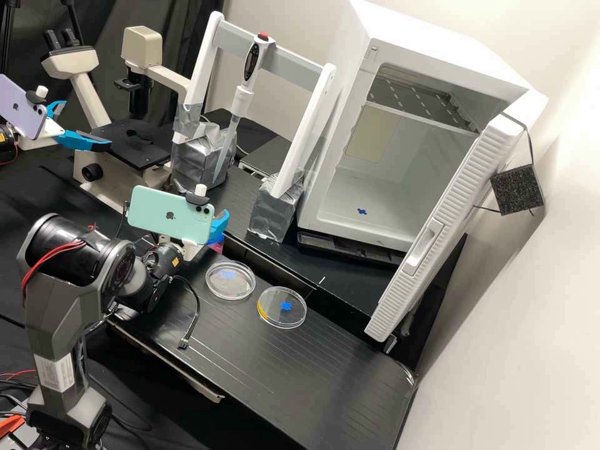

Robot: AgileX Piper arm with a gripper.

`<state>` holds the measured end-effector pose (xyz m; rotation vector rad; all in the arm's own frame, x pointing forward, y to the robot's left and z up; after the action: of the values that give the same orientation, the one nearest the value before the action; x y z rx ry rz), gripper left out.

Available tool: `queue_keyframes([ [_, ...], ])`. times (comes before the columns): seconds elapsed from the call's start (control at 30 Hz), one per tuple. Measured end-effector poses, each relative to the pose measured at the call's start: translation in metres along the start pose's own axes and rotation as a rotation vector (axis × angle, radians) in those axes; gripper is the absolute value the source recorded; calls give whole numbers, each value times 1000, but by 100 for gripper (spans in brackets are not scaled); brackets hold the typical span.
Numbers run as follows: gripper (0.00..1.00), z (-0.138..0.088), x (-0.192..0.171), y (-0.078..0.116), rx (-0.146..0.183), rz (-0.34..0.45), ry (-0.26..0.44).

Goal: Open the bottle

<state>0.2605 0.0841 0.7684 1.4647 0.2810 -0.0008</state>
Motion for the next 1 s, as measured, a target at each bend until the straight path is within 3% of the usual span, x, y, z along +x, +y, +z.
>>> queue_keyframes([
  [0.77, 0, -4, -4, 0, -3, 0, 19],
  [1.0, 0, -6, -9, 11, 29, 35, 33],
])
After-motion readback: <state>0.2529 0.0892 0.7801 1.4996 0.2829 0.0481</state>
